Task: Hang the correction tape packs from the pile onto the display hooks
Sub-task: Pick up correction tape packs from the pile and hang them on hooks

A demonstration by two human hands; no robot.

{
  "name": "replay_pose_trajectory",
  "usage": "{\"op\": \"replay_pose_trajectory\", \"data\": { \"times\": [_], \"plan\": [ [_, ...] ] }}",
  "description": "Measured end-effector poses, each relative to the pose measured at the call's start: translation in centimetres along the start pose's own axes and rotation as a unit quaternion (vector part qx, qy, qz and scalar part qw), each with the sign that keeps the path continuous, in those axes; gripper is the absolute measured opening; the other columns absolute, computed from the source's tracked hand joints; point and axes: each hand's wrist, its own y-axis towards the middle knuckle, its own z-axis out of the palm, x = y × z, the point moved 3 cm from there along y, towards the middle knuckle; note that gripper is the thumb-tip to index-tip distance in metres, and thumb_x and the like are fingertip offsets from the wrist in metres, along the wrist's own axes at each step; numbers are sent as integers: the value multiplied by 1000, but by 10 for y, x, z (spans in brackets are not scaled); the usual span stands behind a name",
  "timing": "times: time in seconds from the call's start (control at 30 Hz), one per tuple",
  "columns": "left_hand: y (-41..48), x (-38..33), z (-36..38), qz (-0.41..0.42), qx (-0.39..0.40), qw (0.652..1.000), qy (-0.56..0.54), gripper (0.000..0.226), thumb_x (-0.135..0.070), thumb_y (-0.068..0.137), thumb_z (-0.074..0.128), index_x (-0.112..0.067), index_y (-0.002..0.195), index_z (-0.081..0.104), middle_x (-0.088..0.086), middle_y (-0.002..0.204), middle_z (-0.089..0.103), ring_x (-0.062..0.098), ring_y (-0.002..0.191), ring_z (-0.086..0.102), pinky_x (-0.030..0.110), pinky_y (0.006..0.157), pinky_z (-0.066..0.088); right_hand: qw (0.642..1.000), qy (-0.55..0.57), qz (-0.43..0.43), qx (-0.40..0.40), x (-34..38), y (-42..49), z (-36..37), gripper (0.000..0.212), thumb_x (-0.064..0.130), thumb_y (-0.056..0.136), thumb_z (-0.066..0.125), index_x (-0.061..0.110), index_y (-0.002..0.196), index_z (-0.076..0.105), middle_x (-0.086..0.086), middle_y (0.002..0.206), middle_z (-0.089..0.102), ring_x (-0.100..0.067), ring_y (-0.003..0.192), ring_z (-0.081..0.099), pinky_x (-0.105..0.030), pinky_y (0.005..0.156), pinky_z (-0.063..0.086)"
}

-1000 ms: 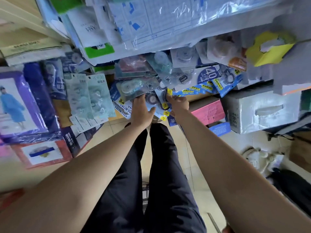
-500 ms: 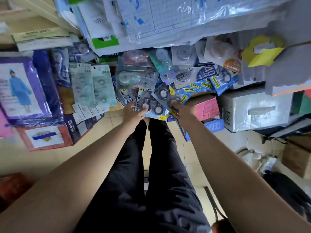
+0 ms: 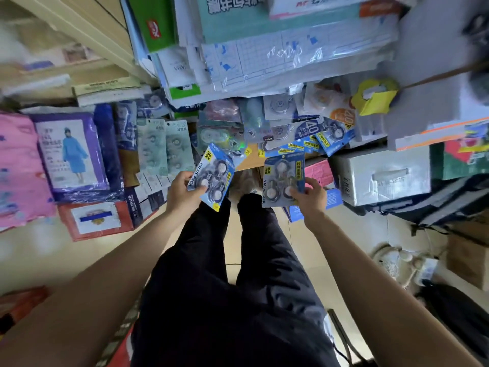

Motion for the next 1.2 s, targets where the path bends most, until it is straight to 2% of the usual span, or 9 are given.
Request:
{"op": "replay_pose_trajectory", "data": {
  "times": [0.13, 0.27, 0.4, 0.5, 0.63, 0.77, 0.83, 1.0, 1.2],
  "plan": [
    [-16, -12, -38, 44, -22, 999, 7, 54, -57, 62, 75, -32, 107, 59, 1, 102, 71, 27, 88, 70, 52, 77, 59, 997, -37, -73, -13, 16, -23, -24, 42, 21, 80, 79, 17, 119, 63, -3, 96, 69, -21, 81, 63, -33, 70, 52],
    [-63, -61, -80, 122, -48, 991, -23, 47, -40, 73, 78, -21, 113, 60, 5, 104, 72, 26, 88, 70, 52, 78, 58, 985, -1, -169, 26, 60, -59, -50, 31, 14, 81, 80, 16, 108, 65, -3, 90, 69, -20, 74, 60, -26, 64, 50],
    [-104, -110, -122, 201, -76, 974, -66, 36, -32, 77, 80, -28, 108, 61, -6, 103, 73, 17, 87, 69, 51, 77, 60, 966, 33, -253, 37, 124, -98, -74, 28, 17, 79, 82, 29, 94, 62, -4, 87, 71, -17, 72, 62, -33, 68, 52],
    [-136, -156, -151, 273, -104, 952, -92, 27, -40, 75, 75, -44, 98, 61, -22, 95, 71, 2, 85, 67, 33, 74, 56, 944, 42, -324, 44, 178, -130, -89, 29, 16, 82, 80, 29, 96, 57, -5, 85, 71, -24, 72, 66, -36, 66, 52],
    [-174, -205, -195, 354, -153, 913, -134, 31, -31, 83, 79, -26, 108, 61, -19, 97, 70, 5, 81, 65, 28, 69, 56, 914, 74, -396, 50, 243, -170, -104, 28, 14, 82, 80, 16, 101, 58, -4, 84, 73, -22, 73, 68, -39, 68, 56],
    [-210, -244, -245, 434, -218, 861, -151, 31, -11, 87, 77, -11, 113, 61, -29, 97, 69, -12, 81, 63, 7, 69, 45, 869, 126, -477, 42, 304, -227, -120, 26, 4, 85, 75, 11, 103, 58, -16, 86, 71, -15, 69, 61, -24, 63, 50],
    [-227, -261, -267, 465, -242, 837, -160, 32, -14, 86, 78, -16, 112, 61, -29, 98, 69, -11, 82, 63, 7, 70, 46, 848, 134, -511, 27, 332, -257, -128, 24, 3, 86, 73, 10, 102, 56, -19, 87, 68, -15, 68, 58, -20, 61, 48],
    [-266, -293, -324, 544, -300, 765, -168, 30, -30, 85, 76, -32, 112, 62, -27, 99, 70, -3, 84, 66, 21, 74, 53, 787, 147, -598, 27, 387, -316, -140, 23, 8, 91, 70, 16, 105, 54, -20, 96, 66, -38, 85, 63, -44, 72, 52],
    [-301, -334, -382, 616, -334, 682, -210, 34, -35, 84, 74, -42, 113, 59, -12, 105, 72, 12, 90, 70, 39, 75, 61, 706, 226, -671, 24, 448, -383, -158, 30, 0, 91, 65, 25, 100, 52, -22, 99, 64, -16, 84, 61, -27, 75, 51]
  ]
}}
